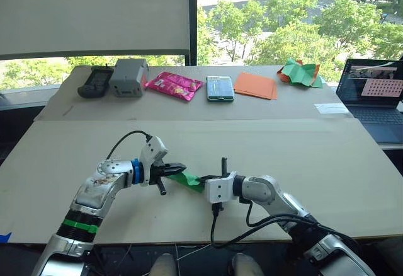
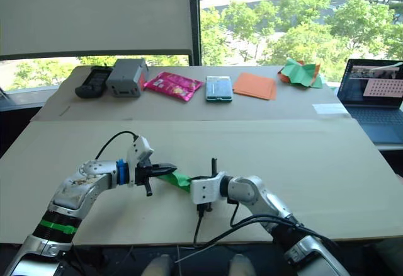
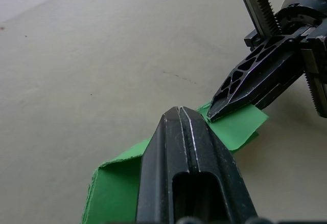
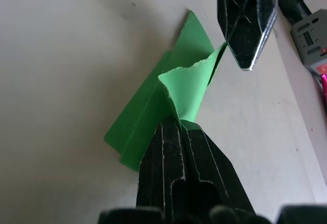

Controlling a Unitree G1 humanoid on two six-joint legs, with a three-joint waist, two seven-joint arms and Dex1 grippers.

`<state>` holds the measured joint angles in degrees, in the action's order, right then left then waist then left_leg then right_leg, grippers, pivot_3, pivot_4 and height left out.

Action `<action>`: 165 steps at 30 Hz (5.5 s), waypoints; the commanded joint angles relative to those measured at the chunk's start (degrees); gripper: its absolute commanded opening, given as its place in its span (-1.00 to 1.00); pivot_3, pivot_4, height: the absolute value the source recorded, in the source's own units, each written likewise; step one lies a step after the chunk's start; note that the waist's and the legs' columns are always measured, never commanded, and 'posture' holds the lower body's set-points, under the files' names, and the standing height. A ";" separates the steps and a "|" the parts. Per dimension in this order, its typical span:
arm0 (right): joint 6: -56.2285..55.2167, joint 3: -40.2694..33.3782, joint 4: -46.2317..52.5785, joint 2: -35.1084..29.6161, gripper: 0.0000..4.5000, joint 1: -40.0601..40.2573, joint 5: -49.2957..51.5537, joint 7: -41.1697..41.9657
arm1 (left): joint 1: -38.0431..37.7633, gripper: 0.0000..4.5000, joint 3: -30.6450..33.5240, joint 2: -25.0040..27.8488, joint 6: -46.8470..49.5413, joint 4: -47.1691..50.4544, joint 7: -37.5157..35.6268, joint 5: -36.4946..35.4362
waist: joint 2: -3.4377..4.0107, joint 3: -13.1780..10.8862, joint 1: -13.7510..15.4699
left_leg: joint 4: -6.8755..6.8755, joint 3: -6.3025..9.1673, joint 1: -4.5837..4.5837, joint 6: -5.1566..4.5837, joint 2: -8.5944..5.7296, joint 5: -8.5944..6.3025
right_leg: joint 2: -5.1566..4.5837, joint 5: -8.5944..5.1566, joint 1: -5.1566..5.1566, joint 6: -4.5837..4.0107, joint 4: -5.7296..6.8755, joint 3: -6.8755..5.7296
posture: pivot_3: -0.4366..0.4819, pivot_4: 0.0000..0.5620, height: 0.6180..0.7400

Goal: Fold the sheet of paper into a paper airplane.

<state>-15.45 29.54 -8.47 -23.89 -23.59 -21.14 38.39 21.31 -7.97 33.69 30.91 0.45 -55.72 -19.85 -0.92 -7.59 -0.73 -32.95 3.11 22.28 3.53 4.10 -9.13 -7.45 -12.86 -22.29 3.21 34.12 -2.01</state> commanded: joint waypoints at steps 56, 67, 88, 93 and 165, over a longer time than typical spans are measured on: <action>51.21 -3.18 11.93 8.55 -1.00 -1.56 15.55 0.65 | -1.16 -1.00 -4.44 -1.63 -7.07 -5.33 0.64 9.83 | 0.09 0.00 1.10 | -0.02 0.01 0.02 0.23 0.00 -0.15 | 0.00 -0.01 -0.27 0.00 0.01 -0.03 | -0.05 -0.47 0.44; 56.04 -1.78 8.01 8.44 -1.00 -0.36 15.65 0.83 | 3.47 -1.00 -5.24 -4.42 -8.36 -10.56 2.43 11.44 | 0.30 0.30 1.27 | -0.04 0.01 0.01 0.24 0.00 -0.15 | 0.00 -0.01 -0.23 -0.01 0.00 -0.04 | -0.05 -0.47 0.44; 61.89 -0.30 12.51 2.15 -1.00 3.54 15.66 2.05 | 2.36 -1.00 -9.87 -3.77 -11.75 -15.05 0.97 17.61 | 0.59 1.08 1.52 | -0.13 0.00 -0.06 0.28 0.00 -0.18 | -0.01 -0.07 -0.01 0.01 -0.05 -0.05 | -0.05 -0.47 0.44; 63.08 0.04 15.53 -0.10 -1.00 5.84 15.42 1.85 | 2.31 -1.00 -10.17 -3.50 -12.25 -15.53 0.91 18.20 | 0.57 1.14 1.53 | -0.13 0.00 -0.07 0.30 0.00 -0.19 | -0.03 -0.10 0.00 0.01 -0.07 -0.05 | -0.05 -0.47 0.44; 66.27 1.23 22.81 3.93 -1.00 5.21 20.55 -5.45 | 9.34 -1.00 -15.33 -5.77 -23.35 -25.63 -7.58 21.72 | 0.41 0.60 0.74 | 0.00 0.03 0.09 0.36 -0.06 -0.23 | -0.16 -0.37 -0.31 0.12 -0.13 -0.12 | -0.05 -0.47 0.44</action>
<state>46.98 29.07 16.72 -19.07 -19.75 0.01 32.81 32.76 -21.39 26.32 6.23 -22.40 -63.12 -1.63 -0.51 -6.99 0.02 -32.94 3.14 22.37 3.89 4.04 -9.36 -7.61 -13.23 -22.60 3.34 33.98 -2.13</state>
